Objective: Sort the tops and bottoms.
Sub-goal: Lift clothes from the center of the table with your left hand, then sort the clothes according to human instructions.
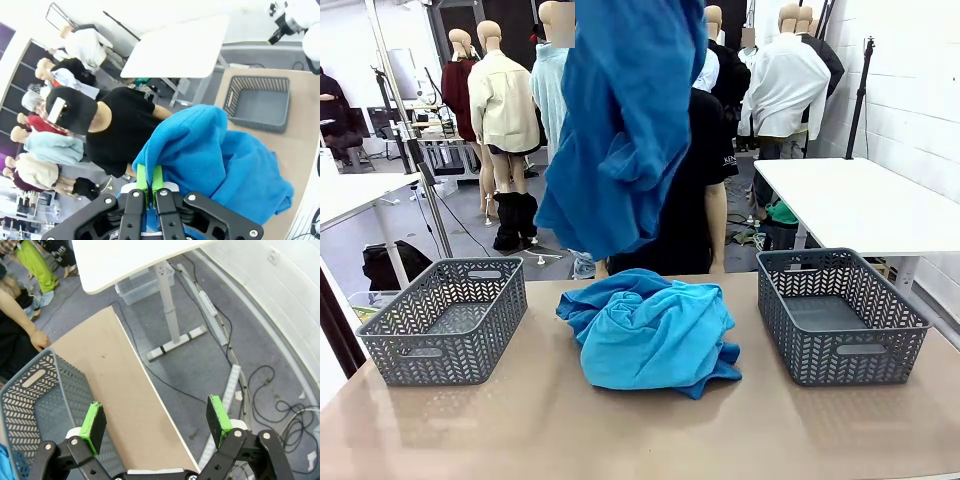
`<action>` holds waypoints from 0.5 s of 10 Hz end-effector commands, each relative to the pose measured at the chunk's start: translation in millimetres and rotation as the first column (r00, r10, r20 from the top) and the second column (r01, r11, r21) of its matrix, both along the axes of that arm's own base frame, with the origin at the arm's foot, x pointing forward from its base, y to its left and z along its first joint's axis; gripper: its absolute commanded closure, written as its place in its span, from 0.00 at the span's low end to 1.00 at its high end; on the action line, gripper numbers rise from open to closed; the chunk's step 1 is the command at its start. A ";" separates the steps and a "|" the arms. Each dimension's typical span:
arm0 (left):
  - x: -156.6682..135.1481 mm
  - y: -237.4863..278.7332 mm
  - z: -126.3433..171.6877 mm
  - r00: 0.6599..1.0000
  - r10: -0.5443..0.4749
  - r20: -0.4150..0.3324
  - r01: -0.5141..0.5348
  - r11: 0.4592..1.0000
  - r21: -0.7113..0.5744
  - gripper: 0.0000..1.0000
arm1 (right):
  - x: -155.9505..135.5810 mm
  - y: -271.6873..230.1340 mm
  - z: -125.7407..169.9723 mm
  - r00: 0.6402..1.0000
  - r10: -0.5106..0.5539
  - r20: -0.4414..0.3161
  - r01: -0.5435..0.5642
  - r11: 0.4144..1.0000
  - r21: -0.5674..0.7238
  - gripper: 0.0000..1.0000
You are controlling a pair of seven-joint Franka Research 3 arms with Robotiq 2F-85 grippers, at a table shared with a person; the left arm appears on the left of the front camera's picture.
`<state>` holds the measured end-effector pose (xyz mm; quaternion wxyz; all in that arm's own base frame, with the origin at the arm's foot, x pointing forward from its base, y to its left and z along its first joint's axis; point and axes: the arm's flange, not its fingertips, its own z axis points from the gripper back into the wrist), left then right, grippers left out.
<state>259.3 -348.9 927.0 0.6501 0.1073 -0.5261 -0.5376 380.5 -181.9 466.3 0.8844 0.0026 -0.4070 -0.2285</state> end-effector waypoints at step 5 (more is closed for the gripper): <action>-38.0 -8.8 17.0 0.999 0.021 0.028 -0.021 1.000 -0.020 1.00 | -0.4 -0.4 -0.9 1.000 0.000 -0.002 0.000 1.000 0.009 0.00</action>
